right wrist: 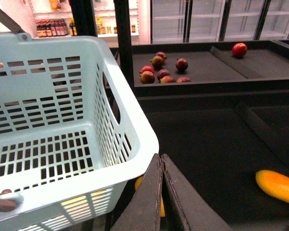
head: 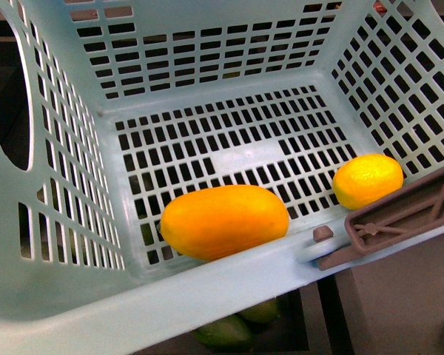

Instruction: Pick lemon and mango into basket

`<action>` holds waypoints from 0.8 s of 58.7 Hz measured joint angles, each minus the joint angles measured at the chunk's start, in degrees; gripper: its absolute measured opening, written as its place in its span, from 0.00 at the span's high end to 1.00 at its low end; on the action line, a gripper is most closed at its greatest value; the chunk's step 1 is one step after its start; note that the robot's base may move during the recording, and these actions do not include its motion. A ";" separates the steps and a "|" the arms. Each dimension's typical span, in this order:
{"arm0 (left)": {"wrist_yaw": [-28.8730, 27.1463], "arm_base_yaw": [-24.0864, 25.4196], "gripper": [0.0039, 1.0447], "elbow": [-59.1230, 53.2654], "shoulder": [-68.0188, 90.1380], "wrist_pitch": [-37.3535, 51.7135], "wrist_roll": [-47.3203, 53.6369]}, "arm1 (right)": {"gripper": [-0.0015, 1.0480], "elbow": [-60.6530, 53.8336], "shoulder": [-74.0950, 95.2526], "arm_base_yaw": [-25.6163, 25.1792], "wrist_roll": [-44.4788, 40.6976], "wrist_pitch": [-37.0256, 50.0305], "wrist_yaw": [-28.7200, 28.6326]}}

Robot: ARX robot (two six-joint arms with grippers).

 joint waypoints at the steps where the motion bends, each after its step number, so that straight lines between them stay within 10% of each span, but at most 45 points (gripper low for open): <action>1: 0.02 0.00 0.95 0.00 0.00 0.00 -0.11 | 0.98 0.00 0.00 0.00 0.00 0.00 0.00; 12: -0.09 0.00 0.95 0.00 0.00 0.00 0.00 | 0.96 0.00 -0.07 0.00 -0.11 -0.02 0.00; 35: -0.09 0.00 0.95 0.00 0.00 0.00 0.02 | 0.07 0.00 -0.07 0.00 -0.07 -0.02 0.00; 47: 0.92 -0.61 0.95 0.00 0.02 0.00 -0.11 | 0.08 0.00 -0.09 0.00 -0.09 -0.04 0.09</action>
